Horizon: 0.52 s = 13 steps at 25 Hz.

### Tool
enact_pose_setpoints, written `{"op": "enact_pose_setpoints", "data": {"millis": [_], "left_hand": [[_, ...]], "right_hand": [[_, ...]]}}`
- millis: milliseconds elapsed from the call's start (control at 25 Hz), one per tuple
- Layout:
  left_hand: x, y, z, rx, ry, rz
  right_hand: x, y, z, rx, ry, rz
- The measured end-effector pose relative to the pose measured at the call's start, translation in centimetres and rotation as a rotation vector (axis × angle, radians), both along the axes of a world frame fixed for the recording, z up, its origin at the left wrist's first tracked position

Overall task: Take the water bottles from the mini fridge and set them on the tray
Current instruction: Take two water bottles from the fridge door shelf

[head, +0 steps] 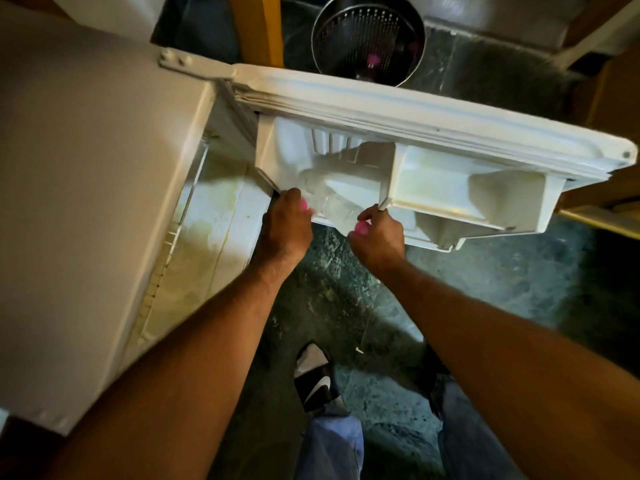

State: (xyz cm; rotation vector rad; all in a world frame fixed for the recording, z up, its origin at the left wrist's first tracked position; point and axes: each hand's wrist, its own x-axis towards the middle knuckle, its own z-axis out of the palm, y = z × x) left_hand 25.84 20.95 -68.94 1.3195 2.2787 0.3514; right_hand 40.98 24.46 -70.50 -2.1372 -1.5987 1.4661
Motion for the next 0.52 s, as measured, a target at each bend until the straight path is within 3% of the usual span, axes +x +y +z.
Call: {"op": "enact_pose_setpoints", "data": {"millis": [240,520], "left_hand": [[1.3,-3.6,6.8,0.098,0.004,0.095],[2.2,-5.6,15.6,0.039,0.06,0.326]], "right_hand": [[-0.9,-3.6,7.3,0.159,-0.101,0.342],[4.4,-0.5,23.9,0.495,-0.123,0.683]]}}
